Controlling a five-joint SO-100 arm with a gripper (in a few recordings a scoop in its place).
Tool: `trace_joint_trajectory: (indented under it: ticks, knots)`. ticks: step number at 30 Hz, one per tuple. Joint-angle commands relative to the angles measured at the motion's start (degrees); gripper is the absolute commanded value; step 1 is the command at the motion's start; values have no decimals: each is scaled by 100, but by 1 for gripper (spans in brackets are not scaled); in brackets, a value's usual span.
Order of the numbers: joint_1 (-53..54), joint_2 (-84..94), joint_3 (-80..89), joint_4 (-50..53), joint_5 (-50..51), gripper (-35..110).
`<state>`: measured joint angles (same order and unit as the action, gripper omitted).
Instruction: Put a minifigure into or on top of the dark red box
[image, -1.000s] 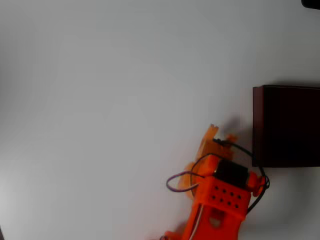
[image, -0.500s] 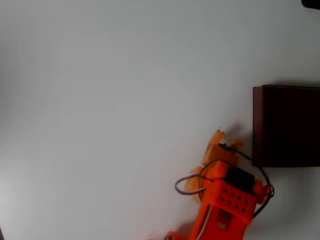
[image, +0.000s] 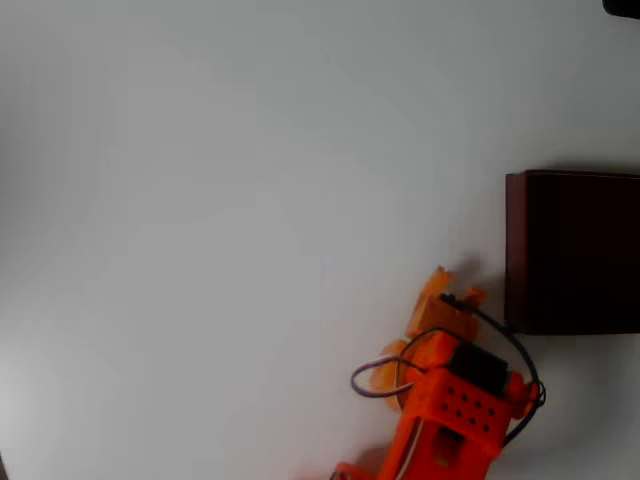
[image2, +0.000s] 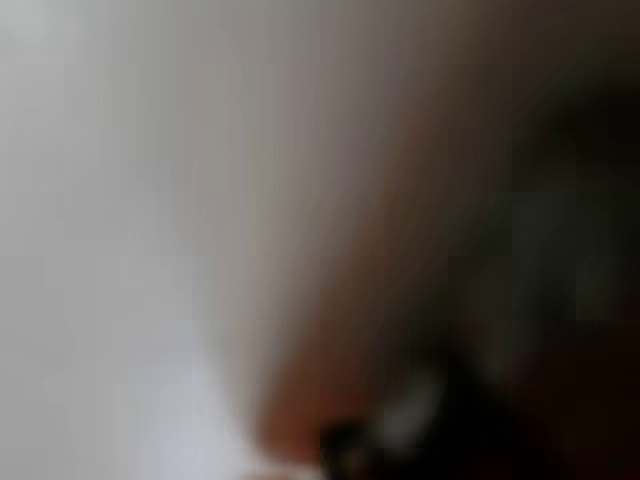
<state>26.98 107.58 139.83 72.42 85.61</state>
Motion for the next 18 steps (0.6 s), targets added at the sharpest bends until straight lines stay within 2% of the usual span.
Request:
trace_joint_trajectory:
  ticks: [1, 12, 18]
  knots:
    - [-9, 176, 114, -70, 62, 14]
    - [97, -44, -18, -79, -79, 2]
    - [18, -246, -211, -35, -53, 0]
